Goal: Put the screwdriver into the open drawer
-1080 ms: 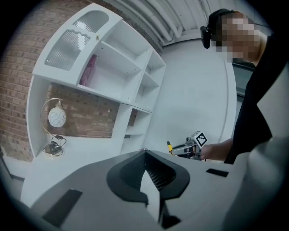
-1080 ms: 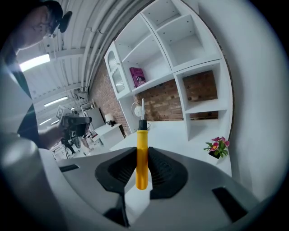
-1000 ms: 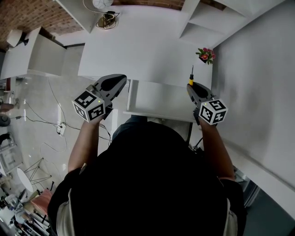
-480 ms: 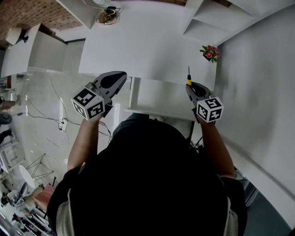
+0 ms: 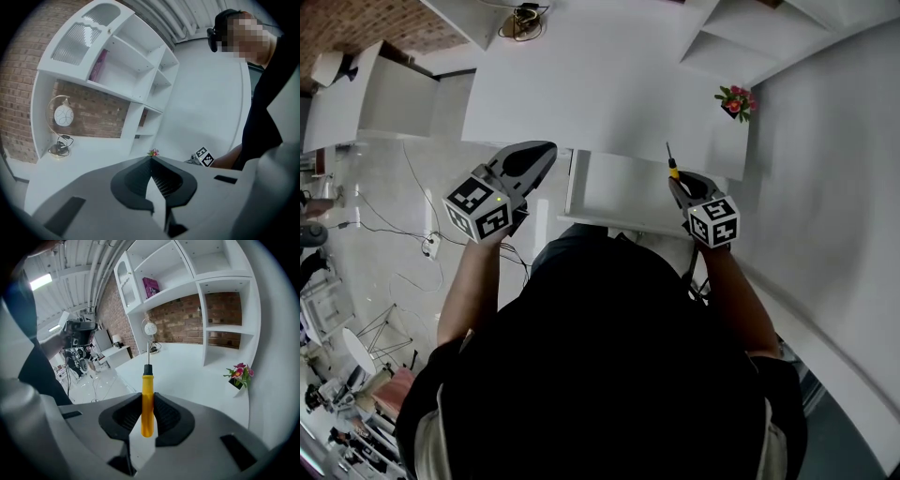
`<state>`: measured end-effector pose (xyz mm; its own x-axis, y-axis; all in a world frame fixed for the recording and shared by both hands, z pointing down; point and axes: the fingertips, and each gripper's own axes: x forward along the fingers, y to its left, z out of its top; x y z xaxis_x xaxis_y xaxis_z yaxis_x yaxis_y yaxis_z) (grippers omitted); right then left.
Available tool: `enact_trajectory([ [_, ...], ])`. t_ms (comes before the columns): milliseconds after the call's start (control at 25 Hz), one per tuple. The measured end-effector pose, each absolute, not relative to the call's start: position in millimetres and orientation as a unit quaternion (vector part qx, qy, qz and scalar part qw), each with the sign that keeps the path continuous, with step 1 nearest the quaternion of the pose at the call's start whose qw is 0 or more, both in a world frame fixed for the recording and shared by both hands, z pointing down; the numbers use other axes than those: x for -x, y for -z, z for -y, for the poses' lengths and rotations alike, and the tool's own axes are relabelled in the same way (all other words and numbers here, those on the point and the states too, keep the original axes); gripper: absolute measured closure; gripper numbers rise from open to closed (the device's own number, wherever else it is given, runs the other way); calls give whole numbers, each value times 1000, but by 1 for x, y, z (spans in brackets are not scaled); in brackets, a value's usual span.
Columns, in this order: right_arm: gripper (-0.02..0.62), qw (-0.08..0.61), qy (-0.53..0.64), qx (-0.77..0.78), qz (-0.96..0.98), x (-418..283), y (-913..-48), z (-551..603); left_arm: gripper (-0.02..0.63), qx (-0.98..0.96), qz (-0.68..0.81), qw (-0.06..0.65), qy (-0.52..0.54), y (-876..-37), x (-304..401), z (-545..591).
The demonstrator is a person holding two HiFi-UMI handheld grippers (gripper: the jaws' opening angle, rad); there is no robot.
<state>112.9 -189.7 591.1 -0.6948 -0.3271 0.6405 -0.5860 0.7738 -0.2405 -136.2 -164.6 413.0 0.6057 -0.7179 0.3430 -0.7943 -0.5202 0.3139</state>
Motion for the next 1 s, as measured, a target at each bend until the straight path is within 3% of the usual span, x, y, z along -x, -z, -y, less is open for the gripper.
enact_trajectory([
  [1000,509,398,-199,-184,877,-92,-703,159,591,-849,449,258,-102,-453,156,159],
])
